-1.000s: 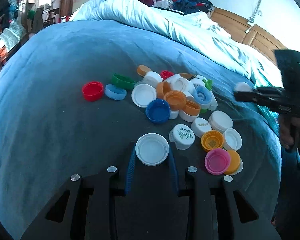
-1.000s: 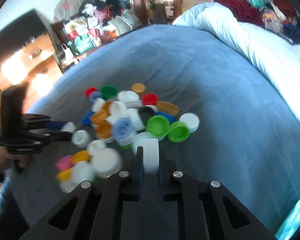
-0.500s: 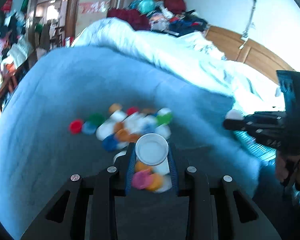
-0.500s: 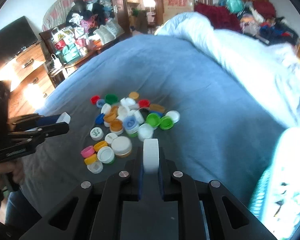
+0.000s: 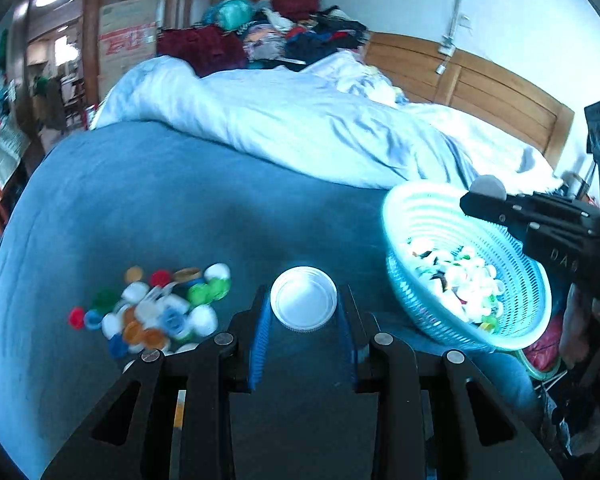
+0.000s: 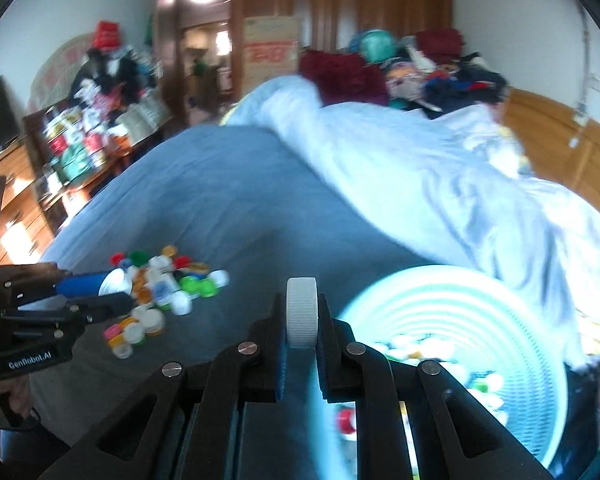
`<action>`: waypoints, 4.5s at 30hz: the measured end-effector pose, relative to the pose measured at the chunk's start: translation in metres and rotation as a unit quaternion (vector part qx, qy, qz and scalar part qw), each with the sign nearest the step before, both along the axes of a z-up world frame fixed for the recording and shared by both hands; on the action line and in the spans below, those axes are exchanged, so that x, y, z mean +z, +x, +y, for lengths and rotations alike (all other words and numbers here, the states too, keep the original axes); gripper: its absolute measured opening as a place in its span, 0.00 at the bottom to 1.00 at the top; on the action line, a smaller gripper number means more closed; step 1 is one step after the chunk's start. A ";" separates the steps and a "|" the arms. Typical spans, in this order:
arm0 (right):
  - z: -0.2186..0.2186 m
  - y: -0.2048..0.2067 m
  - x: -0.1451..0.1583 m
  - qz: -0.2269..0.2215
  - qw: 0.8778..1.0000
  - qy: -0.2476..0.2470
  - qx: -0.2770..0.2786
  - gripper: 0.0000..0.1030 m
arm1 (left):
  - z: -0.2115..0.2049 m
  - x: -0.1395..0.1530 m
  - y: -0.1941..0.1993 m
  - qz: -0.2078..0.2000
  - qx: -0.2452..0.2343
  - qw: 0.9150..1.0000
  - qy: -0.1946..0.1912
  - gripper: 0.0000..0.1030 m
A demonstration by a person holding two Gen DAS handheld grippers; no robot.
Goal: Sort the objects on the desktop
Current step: 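Carry the white cap in the left gripper over the basket while the right gripper carries its cap, then open the left gripper over the basket while the right gripper opens too, then move both grippers back to the cap pile, then grasp the pink cap with the left gripper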
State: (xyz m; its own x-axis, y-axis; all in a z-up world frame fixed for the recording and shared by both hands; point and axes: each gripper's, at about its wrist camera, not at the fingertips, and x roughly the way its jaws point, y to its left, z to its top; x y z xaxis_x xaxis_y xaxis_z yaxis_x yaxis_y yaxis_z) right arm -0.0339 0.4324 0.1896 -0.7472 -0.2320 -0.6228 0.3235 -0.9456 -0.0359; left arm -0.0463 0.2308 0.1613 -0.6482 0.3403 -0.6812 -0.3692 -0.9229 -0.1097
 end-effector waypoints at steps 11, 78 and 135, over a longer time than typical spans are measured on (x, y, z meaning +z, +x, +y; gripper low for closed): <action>0.093 0.005 0.015 0.003 0.997 -0.006 -0.083 0.13 | 0.111 0.022 -0.011 0.018 -0.085 0.995 -0.042 0.26; 0.088 0.046 -0.013 -0.007 0.998 -0.037 -0.039 0.79 | -0.081 -0.130 -0.174 -0.153 0.073 0.968 -0.185 0.72; -0.154 0.052 -0.161 -0.113 0.969 0.007 0.221 0.63 | -0.210 -0.127 0.094 -0.037 0.196 0.973 0.115 0.25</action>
